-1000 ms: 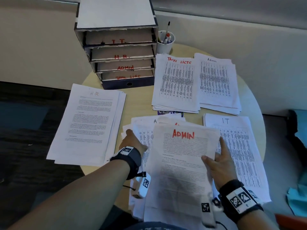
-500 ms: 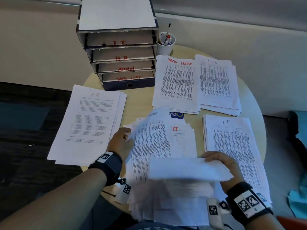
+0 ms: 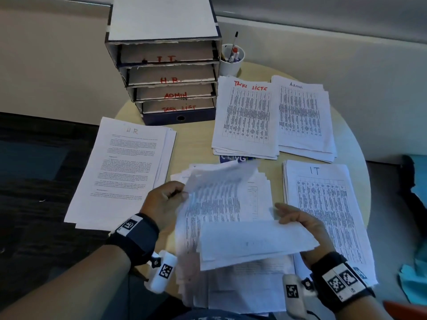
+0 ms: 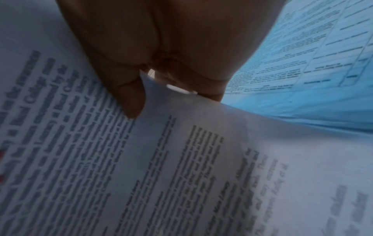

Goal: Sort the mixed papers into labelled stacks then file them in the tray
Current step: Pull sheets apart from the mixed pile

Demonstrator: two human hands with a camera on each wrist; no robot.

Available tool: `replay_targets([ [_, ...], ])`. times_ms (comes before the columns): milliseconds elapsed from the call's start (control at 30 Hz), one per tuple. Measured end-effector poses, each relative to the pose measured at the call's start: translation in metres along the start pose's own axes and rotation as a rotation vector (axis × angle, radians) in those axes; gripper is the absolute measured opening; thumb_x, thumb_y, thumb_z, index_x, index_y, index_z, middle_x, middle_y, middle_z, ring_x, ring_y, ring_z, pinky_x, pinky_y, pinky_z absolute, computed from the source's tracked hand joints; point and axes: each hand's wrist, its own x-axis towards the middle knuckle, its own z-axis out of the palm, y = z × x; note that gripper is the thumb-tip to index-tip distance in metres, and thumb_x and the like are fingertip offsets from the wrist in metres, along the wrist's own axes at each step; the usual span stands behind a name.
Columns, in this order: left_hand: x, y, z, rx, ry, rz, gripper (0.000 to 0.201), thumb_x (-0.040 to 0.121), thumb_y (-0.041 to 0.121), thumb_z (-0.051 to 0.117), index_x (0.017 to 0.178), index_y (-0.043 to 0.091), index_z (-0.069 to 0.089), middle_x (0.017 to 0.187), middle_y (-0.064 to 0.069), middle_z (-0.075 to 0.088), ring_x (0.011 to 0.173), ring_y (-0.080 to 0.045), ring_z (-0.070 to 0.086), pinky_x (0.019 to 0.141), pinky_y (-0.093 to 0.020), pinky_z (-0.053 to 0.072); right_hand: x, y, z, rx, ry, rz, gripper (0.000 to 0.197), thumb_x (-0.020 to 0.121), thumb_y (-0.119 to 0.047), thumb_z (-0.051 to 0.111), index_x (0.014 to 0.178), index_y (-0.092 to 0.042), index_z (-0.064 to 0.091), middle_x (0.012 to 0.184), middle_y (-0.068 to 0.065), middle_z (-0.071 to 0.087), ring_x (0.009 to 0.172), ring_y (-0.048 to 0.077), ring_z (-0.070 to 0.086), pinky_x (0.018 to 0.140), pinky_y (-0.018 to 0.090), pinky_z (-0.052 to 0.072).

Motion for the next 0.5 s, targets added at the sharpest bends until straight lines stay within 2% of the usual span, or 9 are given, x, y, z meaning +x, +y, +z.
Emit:
replay_targets([
  [67, -0.004, 0.004, 0.0, -0.066, -0.158, -0.015, 0.019, 0.088, -0.006, 0.064, 0.078, 0.01, 0.069, 0.07, 0.009, 0.063, 0.069, -0.004, 0.055, 0.068, -0.015, 0.044, 0.005, 0.003, -0.002, 0.03, -0.046, -0.02, 0.012, 0.07, 0.006, 0.064, 0.067, 0.001, 0.073, 0.138, 0.002, 0.061, 0.128, 0.022, 0.057, 0.098, 0.045, 0.053],
  [133, -0.006, 0.002, -0.002, -0.055, -0.281, -0.032, 0.013, 0.087, -0.003, 0.068, 0.081, 0.008, 0.072, 0.077, 0.002, 0.07, 0.076, -0.007, 0.06, 0.073, -0.019, 0.047, 0.007, 0.003, 0.0, 0.008, -0.06, -0.059, 0.008, 0.07, -0.005, 0.069, 0.066, -0.002, 0.075, 0.145, -0.004, 0.055, 0.133, 0.018, 0.052, 0.099, 0.041, 0.053],
  [200, -0.007, 0.003, -0.004, -0.047, -0.337, -0.043, 0.003, 0.086, 0.003, 0.071, 0.086, 0.001, 0.072, 0.087, -0.011, 0.073, 0.082, -0.011, 0.063, 0.077, -0.023, 0.051, 0.006, 0.0, 0.005, -0.018, -0.056, -0.082, 0.011, 0.062, -0.016, 0.077, 0.062, -0.005, 0.075, 0.139, -0.012, 0.059, 0.131, 0.012, 0.053, 0.09, 0.033, 0.056],
  [233, -0.006, 0.003, -0.005, -0.047, -0.347, -0.042, 0.007, 0.086, 0.006, 0.072, 0.088, -0.001, 0.072, 0.091, -0.015, 0.072, 0.085, -0.014, 0.064, 0.08, -0.027, 0.053, 0.004, -0.002, 0.008, -0.038, -0.052, -0.092, 0.016, 0.057, -0.02, 0.08, 0.062, -0.006, 0.075, 0.135, -0.013, 0.062, 0.129, 0.011, 0.056, 0.085, 0.029, 0.057],
  [333, -0.002, 0.002, -0.005, -0.056, -0.377, -0.072, 0.009, 0.088, 0.007, 0.071, 0.089, -0.003, 0.07, 0.095, -0.022, 0.07, 0.087, -0.02, 0.064, 0.084, -0.036, 0.052, 0.001, -0.007, 0.019, -0.111, -0.068, -0.123, 0.042, 0.044, -0.041, 0.092, 0.063, -0.008, 0.075, 0.125, -0.007, 0.069, 0.114, 0.007, 0.065, 0.076, 0.026, 0.058],
  [367, 0.0, 0.0, -0.006, -0.082, -0.393, -0.092, 0.007, 0.088, 0.005, 0.07, 0.087, -0.001, 0.07, 0.091, -0.021, 0.069, 0.085, -0.02, 0.062, 0.081, -0.036, 0.051, 0.002, -0.008, 0.024, -0.09, -0.049, -0.094, 0.039, 0.046, -0.04, 0.092, 0.062, -0.008, 0.075, 0.121, -0.007, 0.071, 0.107, 0.005, 0.068, 0.073, 0.024, 0.058],
  [433, 0.003, -0.003, -0.005, -0.162, -0.442, -0.148, 0.006, 0.086, 0.009, 0.068, 0.087, 0.004, 0.07, 0.094, -0.021, 0.069, 0.087, -0.021, 0.06, 0.082, -0.037, 0.046, 0.01, -0.007, 0.03, -0.046, -0.014, -0.049, 0.008, 0.074, -0.009, 0.075, 0.066, -0.01, 0.076, 0.127, -0.004, 0.066, 0.105, 0.003, 0.068, 0.073, 0.019, 0.057],
  [467, 0.004, -0.003, -0.004, -0.223, -0.465, -0.177, 0.01, 0.085, 0.013, 0.068, 0.091, 0.005, 0.071, 0.101, -0.023, 0.07, 0.092, -0.024, 0.061, 0.085, -0.038, 0.047, 0.015, -0.008, 0.031, -0.118, 0.007, -0.057, 0.03, 0.084, 0.01, 0.059, 0.081, -0.012, 0.078, 0.133, -0.003, 0.06, 0.105, 0.0, 0.066, 0.078, 0.016, 0.055],
  [500, 0.003, 0.001, -0.003, -0.296, -0.483, -0.212, 0.015, 0.086, 0.014, 0.069, 0.097, 0.005, 0.072, 0.108, -0.022, 0.07, 0.097, -0.027, 0.063, 0.088, -0.039, 0.049, 0.021, -0.008, 0.032, -0.213, 0.001, -0.043, 0.044, 0.09, 0.017, 0.048, 0.104, -0.014, 0.075, 0.136, -0.004, 0.054, 0.104, -0.005, 0.065, 0.083, 0.013, 0.052],
])
